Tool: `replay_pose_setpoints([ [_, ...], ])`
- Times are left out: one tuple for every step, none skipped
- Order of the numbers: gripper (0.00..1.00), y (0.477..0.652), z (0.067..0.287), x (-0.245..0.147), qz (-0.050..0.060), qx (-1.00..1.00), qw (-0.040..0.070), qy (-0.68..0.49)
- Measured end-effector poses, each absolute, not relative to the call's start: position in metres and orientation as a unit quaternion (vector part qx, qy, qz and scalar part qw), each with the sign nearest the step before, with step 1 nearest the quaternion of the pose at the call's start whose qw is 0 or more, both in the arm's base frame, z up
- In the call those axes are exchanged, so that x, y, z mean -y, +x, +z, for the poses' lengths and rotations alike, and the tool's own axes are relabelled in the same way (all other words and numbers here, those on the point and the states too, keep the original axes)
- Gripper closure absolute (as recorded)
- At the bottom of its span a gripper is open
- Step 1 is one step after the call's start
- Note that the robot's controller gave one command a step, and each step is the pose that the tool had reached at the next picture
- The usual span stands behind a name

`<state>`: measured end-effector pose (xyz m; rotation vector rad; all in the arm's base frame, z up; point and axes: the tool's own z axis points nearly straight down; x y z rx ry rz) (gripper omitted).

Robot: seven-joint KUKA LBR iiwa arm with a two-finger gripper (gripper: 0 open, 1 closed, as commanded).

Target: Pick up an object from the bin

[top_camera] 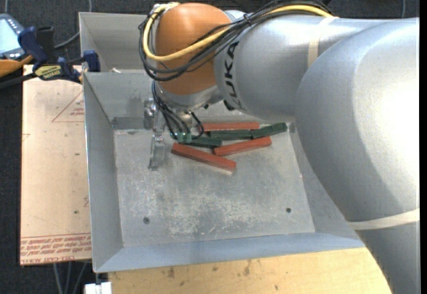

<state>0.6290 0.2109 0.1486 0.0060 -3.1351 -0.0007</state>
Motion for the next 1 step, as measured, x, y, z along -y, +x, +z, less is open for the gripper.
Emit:
replay_pose_setpoints([
  [0.0,0.6508,0.1651,-0.1606,0.0,0.998,-0.002,0.056],
])
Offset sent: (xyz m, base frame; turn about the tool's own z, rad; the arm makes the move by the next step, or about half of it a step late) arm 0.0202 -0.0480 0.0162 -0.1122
